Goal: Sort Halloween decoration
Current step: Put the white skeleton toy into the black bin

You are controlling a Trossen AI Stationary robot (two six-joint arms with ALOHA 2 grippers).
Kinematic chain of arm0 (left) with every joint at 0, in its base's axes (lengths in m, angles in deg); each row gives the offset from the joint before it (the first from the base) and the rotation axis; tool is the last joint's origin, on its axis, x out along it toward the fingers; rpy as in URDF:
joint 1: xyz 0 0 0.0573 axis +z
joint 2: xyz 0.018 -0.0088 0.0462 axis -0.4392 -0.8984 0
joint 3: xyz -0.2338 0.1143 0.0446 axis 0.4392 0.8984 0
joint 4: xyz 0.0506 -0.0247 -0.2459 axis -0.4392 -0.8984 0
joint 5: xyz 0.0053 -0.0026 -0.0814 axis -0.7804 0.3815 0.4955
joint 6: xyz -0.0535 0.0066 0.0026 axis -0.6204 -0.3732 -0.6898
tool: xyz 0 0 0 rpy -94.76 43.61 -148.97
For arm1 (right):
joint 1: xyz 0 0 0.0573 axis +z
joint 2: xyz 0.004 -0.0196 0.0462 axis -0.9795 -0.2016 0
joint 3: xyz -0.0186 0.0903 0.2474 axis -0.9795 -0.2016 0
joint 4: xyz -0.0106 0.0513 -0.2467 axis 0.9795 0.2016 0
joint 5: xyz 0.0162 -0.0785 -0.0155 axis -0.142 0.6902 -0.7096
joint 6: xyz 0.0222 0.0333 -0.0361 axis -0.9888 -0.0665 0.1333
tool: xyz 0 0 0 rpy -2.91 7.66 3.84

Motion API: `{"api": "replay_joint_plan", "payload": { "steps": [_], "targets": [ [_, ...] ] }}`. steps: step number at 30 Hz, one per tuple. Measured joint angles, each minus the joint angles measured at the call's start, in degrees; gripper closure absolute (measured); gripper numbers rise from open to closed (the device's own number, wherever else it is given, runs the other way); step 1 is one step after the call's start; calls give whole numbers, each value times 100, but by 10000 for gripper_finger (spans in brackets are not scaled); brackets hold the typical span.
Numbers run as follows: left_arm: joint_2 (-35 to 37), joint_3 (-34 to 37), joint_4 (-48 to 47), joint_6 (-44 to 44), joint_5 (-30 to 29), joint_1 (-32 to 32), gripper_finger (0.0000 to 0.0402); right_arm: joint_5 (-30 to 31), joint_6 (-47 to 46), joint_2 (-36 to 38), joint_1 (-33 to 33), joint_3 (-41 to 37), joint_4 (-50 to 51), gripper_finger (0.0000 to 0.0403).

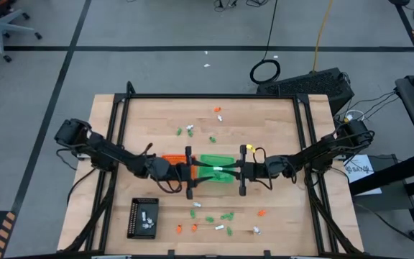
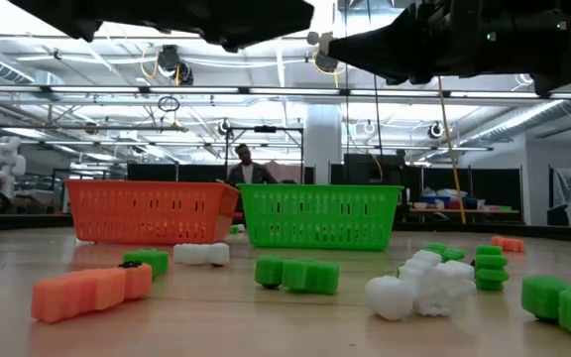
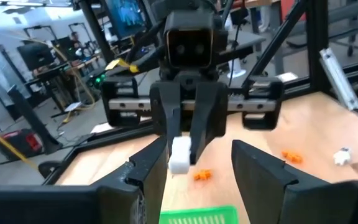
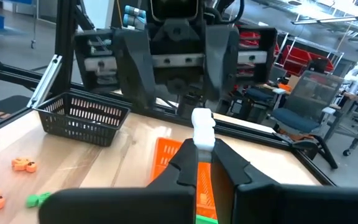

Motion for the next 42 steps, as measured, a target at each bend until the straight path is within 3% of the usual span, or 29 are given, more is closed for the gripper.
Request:
{"api": "replay_joint_plan", "payload": {
  "steps": [18, 23, 33, 42],
  "targets": [
    [-221, -103, -36, -153, -240, 36, 348, -8, 22, 0, 0, 0, 7, 399],
    [-221, -103, -41, -260, -245, 36, 346, -8, 22, 0, 0, 0, 7, 399],
    [-221, -103, -38, -302, -280, 40, 291, -2, 4, 0, 0, 0, 3, 399],
    [-221, -103, -21, -450, -242, 152, 288, -2, 4, 0, 0, 0, 2, 399]
  ]
}}
